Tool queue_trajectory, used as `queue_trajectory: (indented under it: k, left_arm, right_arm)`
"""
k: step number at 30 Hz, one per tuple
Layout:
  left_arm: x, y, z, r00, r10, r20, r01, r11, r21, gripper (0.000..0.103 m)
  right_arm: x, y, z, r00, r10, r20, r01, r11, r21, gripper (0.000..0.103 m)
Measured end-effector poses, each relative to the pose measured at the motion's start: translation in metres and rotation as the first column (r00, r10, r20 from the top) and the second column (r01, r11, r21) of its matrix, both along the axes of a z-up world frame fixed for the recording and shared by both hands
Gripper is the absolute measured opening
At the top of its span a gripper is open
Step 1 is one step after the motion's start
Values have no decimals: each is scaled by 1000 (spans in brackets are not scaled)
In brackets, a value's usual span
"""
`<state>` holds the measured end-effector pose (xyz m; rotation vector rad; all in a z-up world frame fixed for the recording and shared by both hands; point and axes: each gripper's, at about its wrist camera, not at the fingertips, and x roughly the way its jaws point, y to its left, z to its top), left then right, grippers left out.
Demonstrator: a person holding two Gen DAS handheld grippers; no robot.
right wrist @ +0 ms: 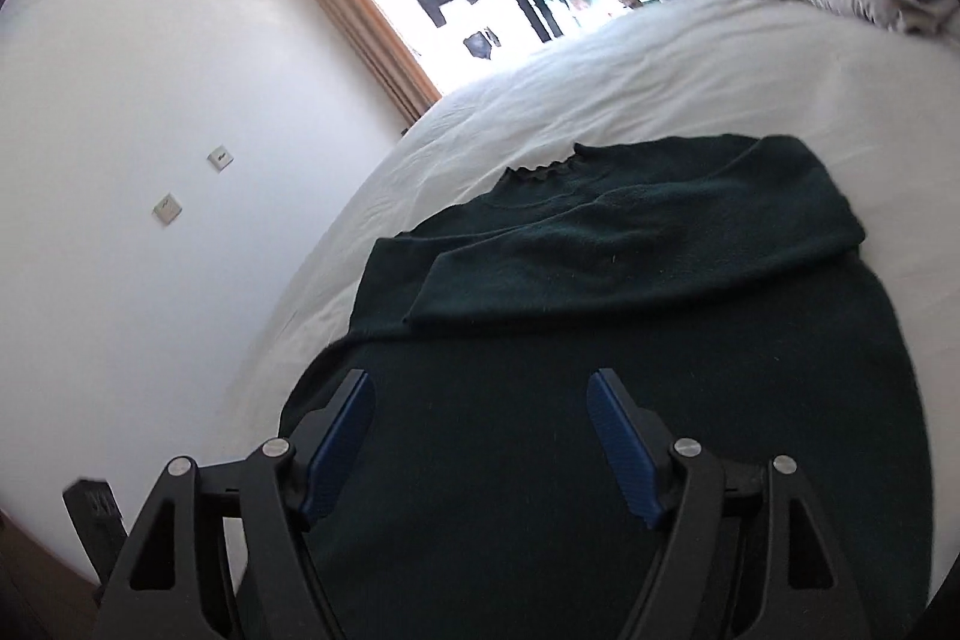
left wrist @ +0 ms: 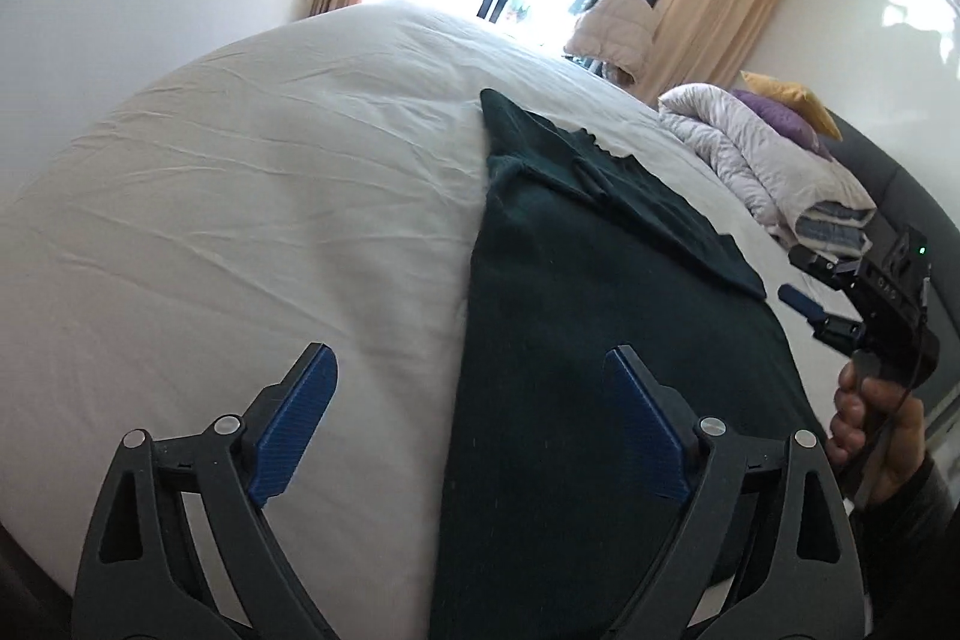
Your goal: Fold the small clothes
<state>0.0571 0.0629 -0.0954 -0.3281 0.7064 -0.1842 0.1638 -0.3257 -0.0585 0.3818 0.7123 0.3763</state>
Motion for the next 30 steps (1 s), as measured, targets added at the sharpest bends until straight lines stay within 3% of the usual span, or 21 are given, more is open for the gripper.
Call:
queue_trajectory:
  k: [4,6,9,12,17,24,25,30]
  left_arm:
    - [-35,-23,11,990,-118,74,97,967,237,91]
    - [-54,-35,19,974,-181,135,123,927,355,91]
    - [-77,-50,24,943,-288,169,168,845,507,92]
    - [-103,-68,17,902,-405,150,220,730,648,92]
    - [-147,-100,-16,818,-569,87,235,468,852,92]
    - [-144,-112,-61,810,-585,29,135,235,962,92]
    - [-145,-112,-66,802,-597,28,111,195,975,92]
    - [-139,-109,-85,758,-649,60,-27,60,998,92]
  right_arm:
    - [-65,-22,9,999,4,36,2,986,-167,81]
    - [-98,-41,13,998,-27,55,38,977,-211,84]
    - [-142,-69,15,991,-90,94,111,960,-258,84]
    - [-169,-81,13,984,-136,116,166,939,-303,85]
    - [-196,-80,7,982,-137,131,176,920,-349,85]
    - [-203,-55,7,984,-71,164,137,887,-440,85]
    - [-204,-54,7,984,-68,167,137,885,-445,85]
    - [-211,-53,8,983,-61,176,138,872,-469,85]
